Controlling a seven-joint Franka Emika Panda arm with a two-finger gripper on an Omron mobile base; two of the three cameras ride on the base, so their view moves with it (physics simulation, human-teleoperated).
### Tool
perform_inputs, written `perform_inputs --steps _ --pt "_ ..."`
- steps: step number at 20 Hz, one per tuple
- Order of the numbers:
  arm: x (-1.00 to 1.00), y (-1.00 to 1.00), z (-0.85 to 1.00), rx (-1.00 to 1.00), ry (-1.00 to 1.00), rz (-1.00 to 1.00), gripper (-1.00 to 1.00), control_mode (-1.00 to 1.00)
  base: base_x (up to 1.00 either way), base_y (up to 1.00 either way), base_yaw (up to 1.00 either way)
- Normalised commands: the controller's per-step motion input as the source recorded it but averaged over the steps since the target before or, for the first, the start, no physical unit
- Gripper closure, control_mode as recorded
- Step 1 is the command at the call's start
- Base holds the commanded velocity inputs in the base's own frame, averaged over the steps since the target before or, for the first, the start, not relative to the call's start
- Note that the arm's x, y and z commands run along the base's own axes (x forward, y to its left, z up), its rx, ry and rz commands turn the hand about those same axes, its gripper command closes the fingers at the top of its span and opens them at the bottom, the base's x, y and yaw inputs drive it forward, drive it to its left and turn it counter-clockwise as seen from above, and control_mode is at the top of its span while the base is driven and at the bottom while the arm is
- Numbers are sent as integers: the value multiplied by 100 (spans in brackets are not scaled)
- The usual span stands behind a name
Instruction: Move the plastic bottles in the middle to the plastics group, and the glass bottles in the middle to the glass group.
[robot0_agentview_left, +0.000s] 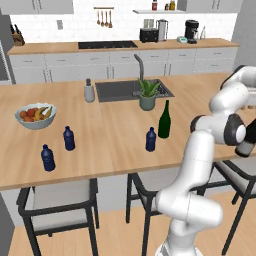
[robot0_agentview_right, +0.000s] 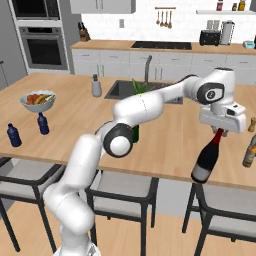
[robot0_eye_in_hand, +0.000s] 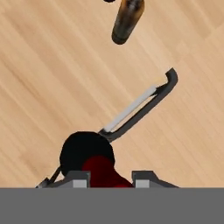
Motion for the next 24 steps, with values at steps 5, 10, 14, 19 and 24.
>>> perform_inputs --steps 5,10,14,19,24 --pt "15 -48 0 -7 0 -7 100 -100 0 0 0" --pt "-7 11 -14 -11 -5 -1 100 -100 0 0 0" --pt "-58 71 -10 -19 -14 0 100 -100 0 0 0" --pt "-5 25 -15 -12 -20 0 100 -100 0 0 0" --pt "-1 26 -46 -19 -33 0 100 -100 0 0 0"
